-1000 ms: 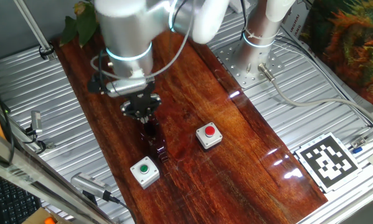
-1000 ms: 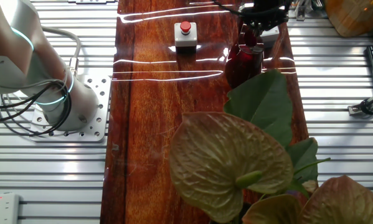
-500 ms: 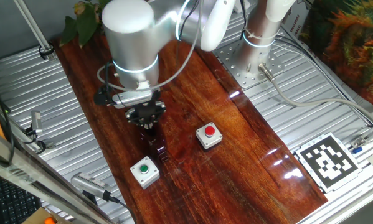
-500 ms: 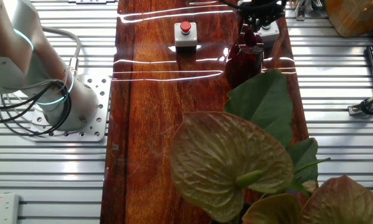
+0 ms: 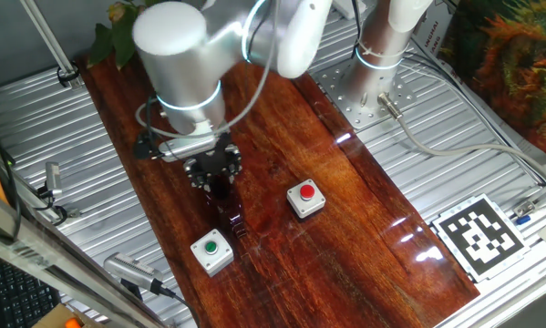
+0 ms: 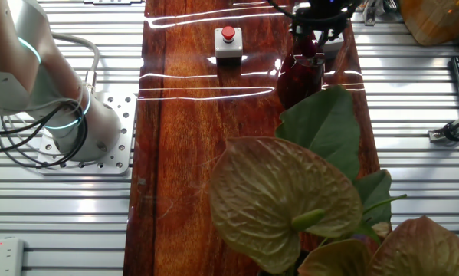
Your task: Water the plant
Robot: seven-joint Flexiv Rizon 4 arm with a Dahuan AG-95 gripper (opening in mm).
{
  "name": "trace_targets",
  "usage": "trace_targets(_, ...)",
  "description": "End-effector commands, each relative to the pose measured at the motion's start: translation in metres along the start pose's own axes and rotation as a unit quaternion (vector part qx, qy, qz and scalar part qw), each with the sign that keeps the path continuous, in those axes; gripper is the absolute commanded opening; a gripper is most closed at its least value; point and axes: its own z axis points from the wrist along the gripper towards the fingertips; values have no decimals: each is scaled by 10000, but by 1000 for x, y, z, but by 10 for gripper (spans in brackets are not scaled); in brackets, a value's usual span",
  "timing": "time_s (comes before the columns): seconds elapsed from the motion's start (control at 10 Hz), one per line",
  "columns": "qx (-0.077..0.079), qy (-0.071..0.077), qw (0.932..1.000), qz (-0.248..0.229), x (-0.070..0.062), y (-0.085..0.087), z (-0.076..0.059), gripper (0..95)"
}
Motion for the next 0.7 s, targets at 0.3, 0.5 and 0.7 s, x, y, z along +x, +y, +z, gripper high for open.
trace_targets(0.3, -17, -17, 10000, 1, -2, 9, 13, 570)
trace_targets(0.5, -17, -34, 10000, -7, -1, 14, 17, 570)
trace_targets(0.7, -35, -71, 10000, -4, -3, 16, 19, 570)
